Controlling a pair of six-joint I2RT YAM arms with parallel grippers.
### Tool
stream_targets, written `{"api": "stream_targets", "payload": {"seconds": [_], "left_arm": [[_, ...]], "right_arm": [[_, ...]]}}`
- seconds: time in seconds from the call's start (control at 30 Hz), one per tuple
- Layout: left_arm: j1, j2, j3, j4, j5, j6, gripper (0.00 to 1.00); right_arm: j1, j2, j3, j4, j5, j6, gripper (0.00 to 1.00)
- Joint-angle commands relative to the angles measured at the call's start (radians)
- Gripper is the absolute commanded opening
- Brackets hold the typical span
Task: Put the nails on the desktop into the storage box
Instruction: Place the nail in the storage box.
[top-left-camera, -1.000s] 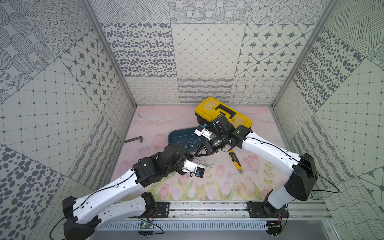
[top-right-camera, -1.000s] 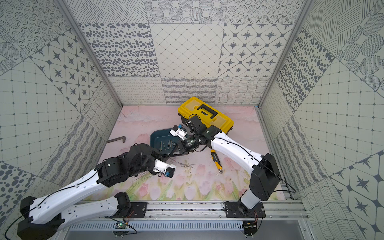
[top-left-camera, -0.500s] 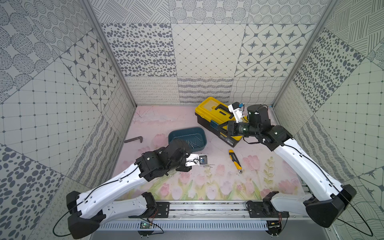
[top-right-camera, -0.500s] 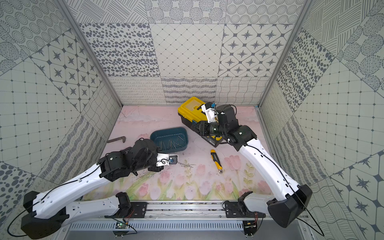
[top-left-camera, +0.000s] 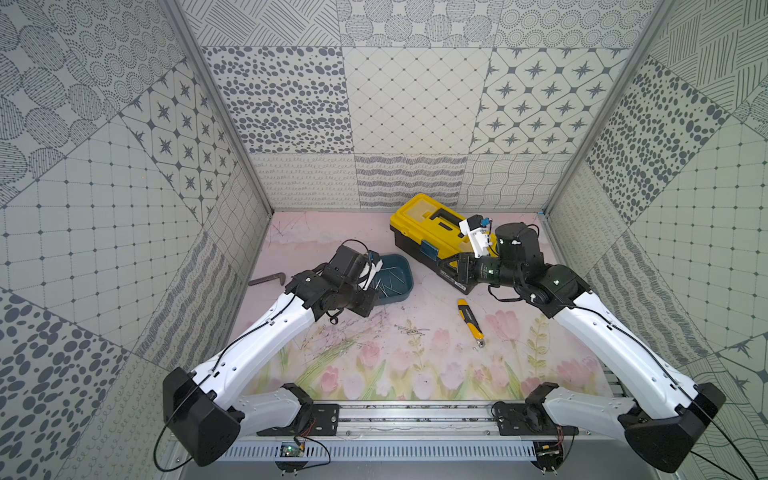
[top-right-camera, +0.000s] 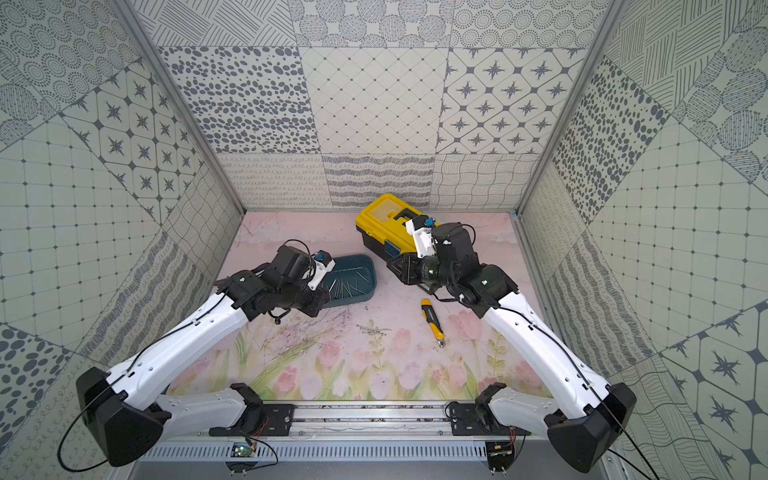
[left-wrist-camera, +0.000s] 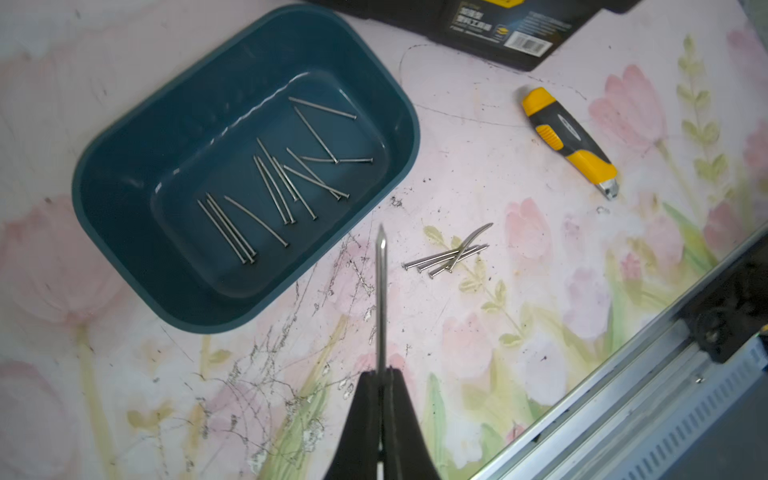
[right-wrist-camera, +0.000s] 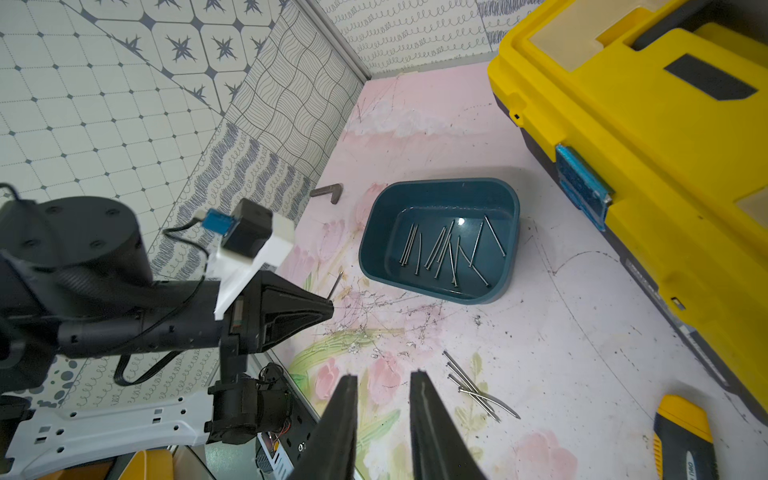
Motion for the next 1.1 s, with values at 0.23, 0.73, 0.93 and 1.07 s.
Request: {"api": "stream_targets", "payload": {"seconds": [0.23, 0.73, 0.93, 1.07], "left_arm": [[0.249, 0.147, -0.050, 0.087, 0.321, -0.468, 0.00], [0.302, 0.411, 0.056, 0.185, 0.297, -0.378, 0.00], [0.303, 0.497, 0.090, 0.207, 0.263, -0.343, 0.00], [0.304, 0.521, 0.078, 0.241, 0.262, -0.347, 0.00]], "right_arm": [[0.209, -0.009, -0.013, 0.007, 0.275, -0.191, 0.27], [0.293, -0.008, 0.002, 0.027, 0.460, -0.264, 0.30], [0.293, -0.002, 0.004, 0.026, 0.434, -0.262, 0.32], [0.292, 0.002, -0.009, 0.024, 0.412, -0.271, 0.36]]}}
